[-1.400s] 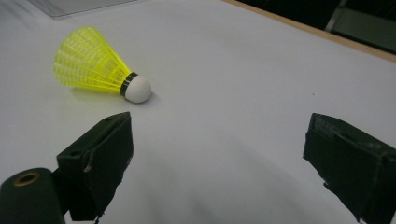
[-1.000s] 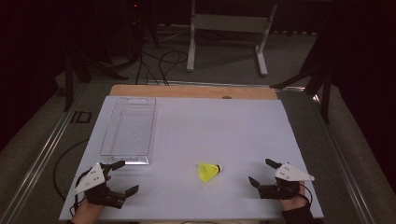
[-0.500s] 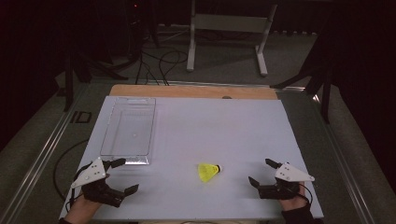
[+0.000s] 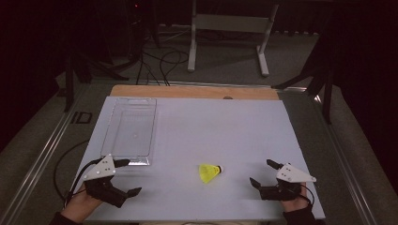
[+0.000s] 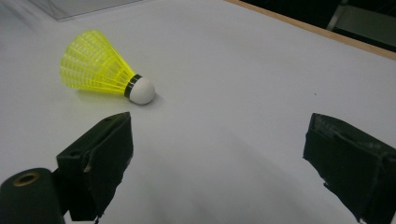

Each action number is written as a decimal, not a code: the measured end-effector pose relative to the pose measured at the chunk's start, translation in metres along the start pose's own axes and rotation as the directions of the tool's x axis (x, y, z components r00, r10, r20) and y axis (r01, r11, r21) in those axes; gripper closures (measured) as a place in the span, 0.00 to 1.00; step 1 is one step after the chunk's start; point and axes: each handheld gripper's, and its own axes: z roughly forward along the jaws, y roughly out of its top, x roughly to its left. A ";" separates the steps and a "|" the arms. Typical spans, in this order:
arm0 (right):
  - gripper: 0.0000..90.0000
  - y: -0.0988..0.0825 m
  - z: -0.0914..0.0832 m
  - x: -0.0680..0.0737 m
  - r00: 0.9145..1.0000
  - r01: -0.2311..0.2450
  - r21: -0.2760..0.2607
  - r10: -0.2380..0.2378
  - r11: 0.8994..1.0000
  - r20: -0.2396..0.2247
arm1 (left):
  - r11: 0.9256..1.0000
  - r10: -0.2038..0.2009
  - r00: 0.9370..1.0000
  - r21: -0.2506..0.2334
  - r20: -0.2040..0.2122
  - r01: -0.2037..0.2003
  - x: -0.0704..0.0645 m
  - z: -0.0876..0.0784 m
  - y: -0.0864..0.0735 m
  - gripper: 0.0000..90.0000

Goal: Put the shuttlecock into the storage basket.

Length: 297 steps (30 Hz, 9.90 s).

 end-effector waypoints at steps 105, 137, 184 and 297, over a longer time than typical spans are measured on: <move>0.09 0.000 0.002 0.001 1.000 -0.017 0.018 0.017 1.000 -0.017 | 0.724 0.032 0.923 0.627 0.383 -0.286 -0.020 0.122 0.143 0.00; 0.10 0.000 0.003 0.001 1.000 -0.011 0.017 0.012 1.000 -0.029 | 0.730 0.114 0.925 0.601 0.363 -0.325 -0.015 0.202 0.151 0.21; 0.10 -0.001 0.005 0.000 0.999 -0.017 0.025 0.018 1.000 -0.040 | 0.646 0.151 0.883 0.632 0.445 -0.429 -0.031 0.250 0.153 1.00; 0.09 0.001 0.009 0.001 0.999 -0.012 0.009 0.013 1.000 -0.044 | 0.818 -0.087 0.991 0.561 -0.101 0.129 0.080 0.017 0.179 1.00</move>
